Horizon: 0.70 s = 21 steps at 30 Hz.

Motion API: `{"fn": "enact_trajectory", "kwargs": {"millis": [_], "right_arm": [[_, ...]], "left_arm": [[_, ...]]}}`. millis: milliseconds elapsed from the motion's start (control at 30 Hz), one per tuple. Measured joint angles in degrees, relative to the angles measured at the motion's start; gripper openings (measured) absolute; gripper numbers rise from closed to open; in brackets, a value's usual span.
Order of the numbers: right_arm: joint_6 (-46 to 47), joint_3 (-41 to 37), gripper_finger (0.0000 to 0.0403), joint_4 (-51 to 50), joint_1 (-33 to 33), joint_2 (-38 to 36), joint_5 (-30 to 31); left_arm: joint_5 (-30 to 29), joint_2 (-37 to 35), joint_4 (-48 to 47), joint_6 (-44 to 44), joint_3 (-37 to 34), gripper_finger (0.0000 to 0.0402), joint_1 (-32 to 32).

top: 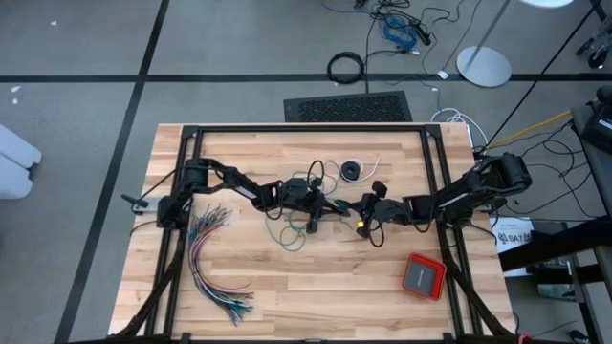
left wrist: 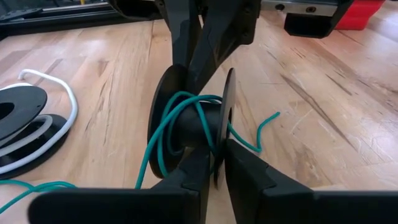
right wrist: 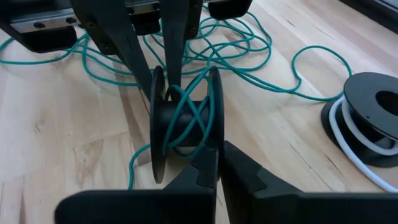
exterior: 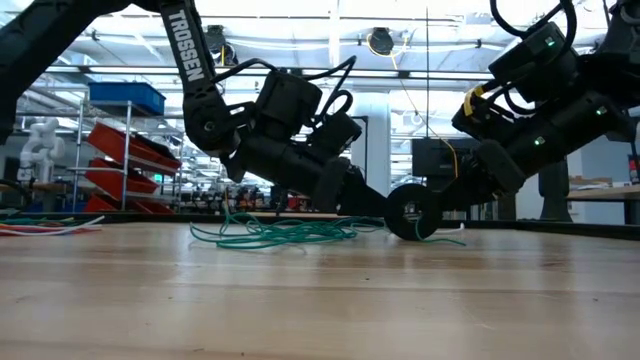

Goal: Coil cords
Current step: Coil the green wire onto the spool

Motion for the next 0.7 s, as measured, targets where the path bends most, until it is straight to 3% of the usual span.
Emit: {"fn": "enact_trajectory", "kwargs": {"millis": [467,700], "right_arm": [[-1.4,0.0,0.0,1.0,0.4,0.0,1.6],[-2.6,0.0,0.0,2.5,1.4,-0.3,3.3]], "left_arm": [[0.8,-0.2,-0.7,0.0,0.0,0.0052,0.0],[1.2,-5.3,-8.7,2.9,0.0,0.0076,0.0]]}}
